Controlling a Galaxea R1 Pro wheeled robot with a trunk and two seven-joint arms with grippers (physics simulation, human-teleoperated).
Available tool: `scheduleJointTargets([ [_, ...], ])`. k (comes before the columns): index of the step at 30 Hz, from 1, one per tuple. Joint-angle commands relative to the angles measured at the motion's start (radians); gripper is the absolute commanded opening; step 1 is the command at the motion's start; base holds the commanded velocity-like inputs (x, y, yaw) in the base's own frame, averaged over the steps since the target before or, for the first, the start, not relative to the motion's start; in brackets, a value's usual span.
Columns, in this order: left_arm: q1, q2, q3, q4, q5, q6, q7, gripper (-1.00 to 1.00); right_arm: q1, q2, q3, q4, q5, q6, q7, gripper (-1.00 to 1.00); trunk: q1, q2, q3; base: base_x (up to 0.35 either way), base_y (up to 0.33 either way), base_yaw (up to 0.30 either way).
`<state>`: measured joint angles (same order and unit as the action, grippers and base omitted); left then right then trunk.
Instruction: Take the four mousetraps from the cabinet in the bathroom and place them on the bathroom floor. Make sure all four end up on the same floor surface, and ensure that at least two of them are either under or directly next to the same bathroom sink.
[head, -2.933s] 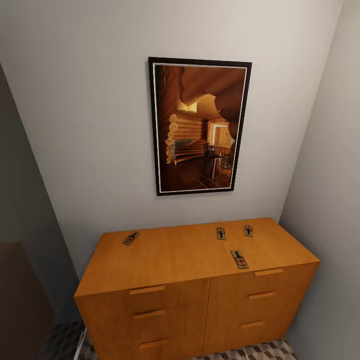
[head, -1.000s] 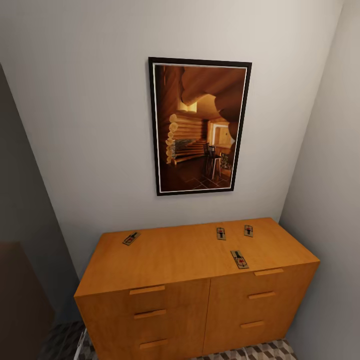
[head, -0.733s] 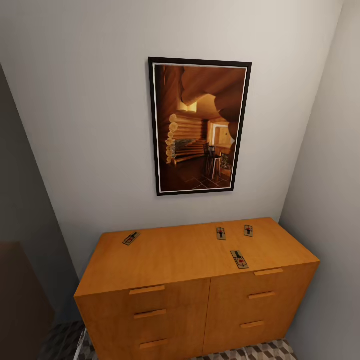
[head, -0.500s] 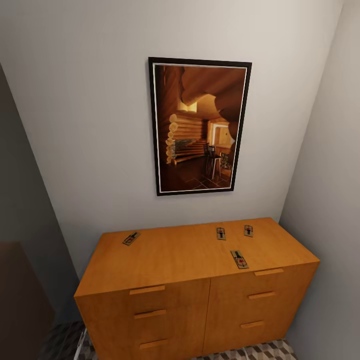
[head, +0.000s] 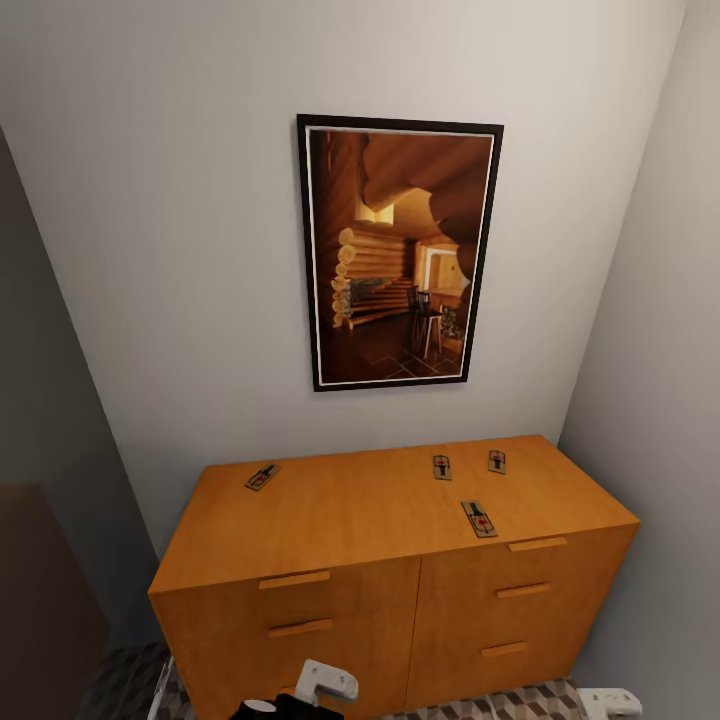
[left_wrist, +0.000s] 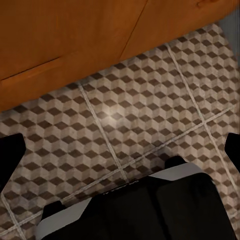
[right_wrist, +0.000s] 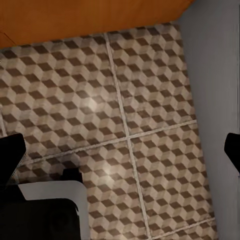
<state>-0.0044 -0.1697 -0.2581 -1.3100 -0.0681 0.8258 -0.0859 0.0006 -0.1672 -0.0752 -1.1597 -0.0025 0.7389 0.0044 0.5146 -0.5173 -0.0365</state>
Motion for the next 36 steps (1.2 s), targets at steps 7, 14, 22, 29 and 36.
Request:
scheduleJointTargets([
  [7,-0.022,-0.004,-0.010,-0.056,0.012,0.080,-0.012,1.00,-0.001,-0.002,-0.011,-0.132,0.001,0.087,0.000,1.00,0.001,-0.002,-0.002,0.000,0.000,0.000],
  [14,-0.109,-0.004,-0.014,-0.074,0.080,0.136,-0.013,1.00,-0.042,-0.003,-0.014,-0.203,0.007,0.150,-0.002,1.00,0.001,-0.002,-0.002,0.000,0.000,0.000],
  [22,-0.232,-0.004,-0.015,-0.079,0.159,0.187,-0.012,1.00,-0.123,-0.003,-0.015,-0.216,0.008,0.211,-0.003,1.00,0.001,-0.002,-0.002,0.000,0.000,0.000],
  [29,-0.339,-0.004,-0.015,-0.081,0.215,0.204,-0.011,1.00,-0.194,-0.002,-0.015,-0.219,0.009,0.255,-0.003,1.00,0.001,-0.002,-0.002,0.000,0.000,0.000],
  [36,-0.462,-0.002,-0.012,-0.076,0.267,0.212,-0.010,1.00,-0.273,-0.001,-0.014,-0.220,0.013,0.276,-0.007,1.00,0.001,-0.002,-0.002,0.000,0.000,0.000],
])
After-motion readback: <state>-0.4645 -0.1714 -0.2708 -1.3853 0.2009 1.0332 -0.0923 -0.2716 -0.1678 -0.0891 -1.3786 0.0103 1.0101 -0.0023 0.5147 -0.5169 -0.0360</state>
